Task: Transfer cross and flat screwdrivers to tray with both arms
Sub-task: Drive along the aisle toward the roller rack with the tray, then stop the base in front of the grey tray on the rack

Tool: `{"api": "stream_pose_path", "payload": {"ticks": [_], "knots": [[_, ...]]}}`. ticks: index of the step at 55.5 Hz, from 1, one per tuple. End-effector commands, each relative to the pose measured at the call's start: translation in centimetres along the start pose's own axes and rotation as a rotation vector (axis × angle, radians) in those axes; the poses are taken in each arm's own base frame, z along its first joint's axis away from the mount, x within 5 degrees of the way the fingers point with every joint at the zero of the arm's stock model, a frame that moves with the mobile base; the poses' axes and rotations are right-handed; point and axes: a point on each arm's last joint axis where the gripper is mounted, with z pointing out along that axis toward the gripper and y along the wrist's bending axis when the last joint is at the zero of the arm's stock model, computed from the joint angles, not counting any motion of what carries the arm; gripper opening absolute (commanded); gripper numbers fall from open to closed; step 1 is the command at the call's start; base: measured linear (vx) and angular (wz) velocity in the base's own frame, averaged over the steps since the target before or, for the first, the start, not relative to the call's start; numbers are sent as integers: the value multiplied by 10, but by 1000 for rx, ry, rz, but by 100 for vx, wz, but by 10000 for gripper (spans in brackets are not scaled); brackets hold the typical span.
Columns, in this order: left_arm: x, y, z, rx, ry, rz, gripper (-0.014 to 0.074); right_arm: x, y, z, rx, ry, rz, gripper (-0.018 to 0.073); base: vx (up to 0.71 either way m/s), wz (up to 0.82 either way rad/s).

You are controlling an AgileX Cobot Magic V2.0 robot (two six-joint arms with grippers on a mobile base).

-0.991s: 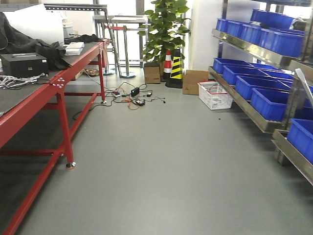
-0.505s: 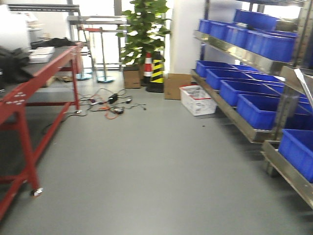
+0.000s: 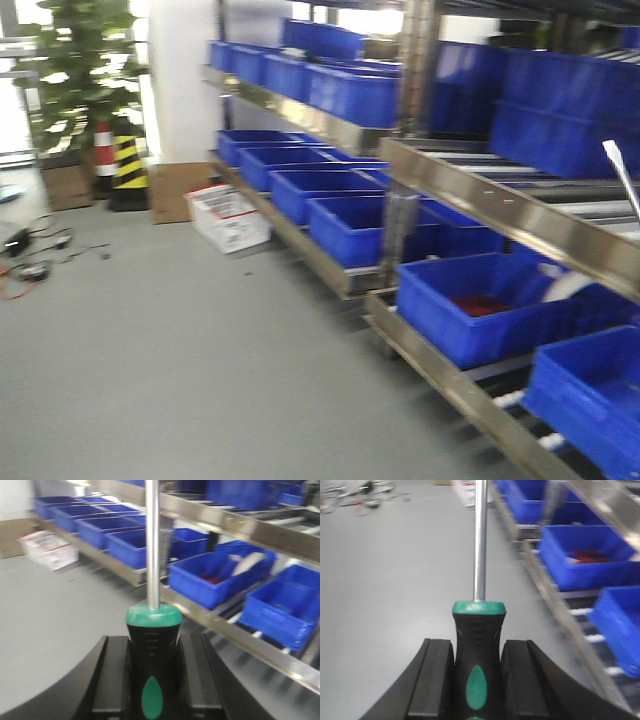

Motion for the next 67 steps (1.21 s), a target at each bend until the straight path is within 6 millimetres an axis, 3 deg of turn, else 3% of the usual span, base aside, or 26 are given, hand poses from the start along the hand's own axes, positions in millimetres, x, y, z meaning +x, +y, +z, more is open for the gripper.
{"api": "stream_pose_path", "payload": {"ticks": [1,67], "knots": [[-16,-2,-7,6,-122,-20,-3,-15,0,-9,4,-122,-4,-8,41,-77],[-16,-2,-7,6,-122,-20,-3,-15,0,-9,4,-122,-4,-8,33,-70]]}}
